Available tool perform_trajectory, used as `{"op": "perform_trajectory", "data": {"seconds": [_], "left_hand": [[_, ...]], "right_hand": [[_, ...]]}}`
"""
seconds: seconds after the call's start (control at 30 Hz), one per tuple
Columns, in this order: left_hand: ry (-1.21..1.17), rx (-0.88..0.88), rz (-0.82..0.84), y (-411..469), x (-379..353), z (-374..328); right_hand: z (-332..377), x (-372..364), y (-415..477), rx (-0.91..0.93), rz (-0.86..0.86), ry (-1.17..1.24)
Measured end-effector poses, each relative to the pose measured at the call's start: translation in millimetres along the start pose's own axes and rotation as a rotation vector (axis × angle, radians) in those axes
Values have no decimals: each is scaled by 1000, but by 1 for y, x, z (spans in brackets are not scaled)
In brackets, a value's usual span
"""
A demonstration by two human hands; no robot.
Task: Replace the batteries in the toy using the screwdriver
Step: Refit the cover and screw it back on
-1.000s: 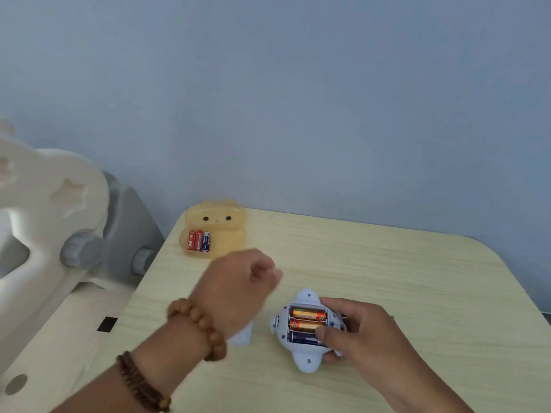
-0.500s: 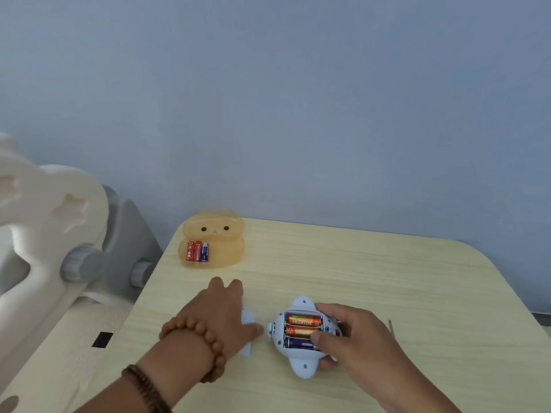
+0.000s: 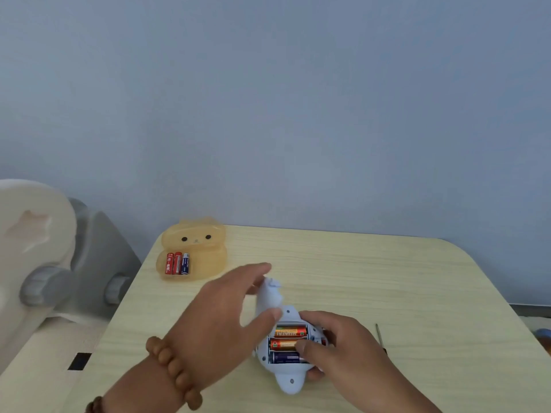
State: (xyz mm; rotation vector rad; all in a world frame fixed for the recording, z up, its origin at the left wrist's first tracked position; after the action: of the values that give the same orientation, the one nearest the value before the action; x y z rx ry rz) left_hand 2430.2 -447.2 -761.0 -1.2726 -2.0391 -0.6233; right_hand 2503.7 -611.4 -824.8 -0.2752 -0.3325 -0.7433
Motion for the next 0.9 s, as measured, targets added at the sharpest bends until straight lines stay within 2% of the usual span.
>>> {"op": "perform_trajectory", "data": {"seconds": [0.13,0.23,0.33,0.9], "left_hand": [[-36,-140,103,-8,-17,-21],[-94,-174,114,-9,-18,-28],[-33,-203,132,-10,-22,-30],[153,-207,184,-8,-32,-19]], "right_hand": [[11,4,0,58,-9,-11],[12,2,2,67,22,-44],[15,0,1,86,47,18],[11,2,-4,84,-19,213]]}}
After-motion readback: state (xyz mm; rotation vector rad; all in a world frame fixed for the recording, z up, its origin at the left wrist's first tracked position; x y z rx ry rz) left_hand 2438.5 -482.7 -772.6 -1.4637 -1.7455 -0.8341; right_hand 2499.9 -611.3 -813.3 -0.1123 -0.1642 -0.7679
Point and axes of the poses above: each hand's wrist, its own y-axis towards the middle knuckle, its own x-axis out of the back of the hand, z = x × y, the point moved 8 cm from there along y, towards the middle knuckle, and after that the axes turned 14 degrees about x, right-handed, at the moved point
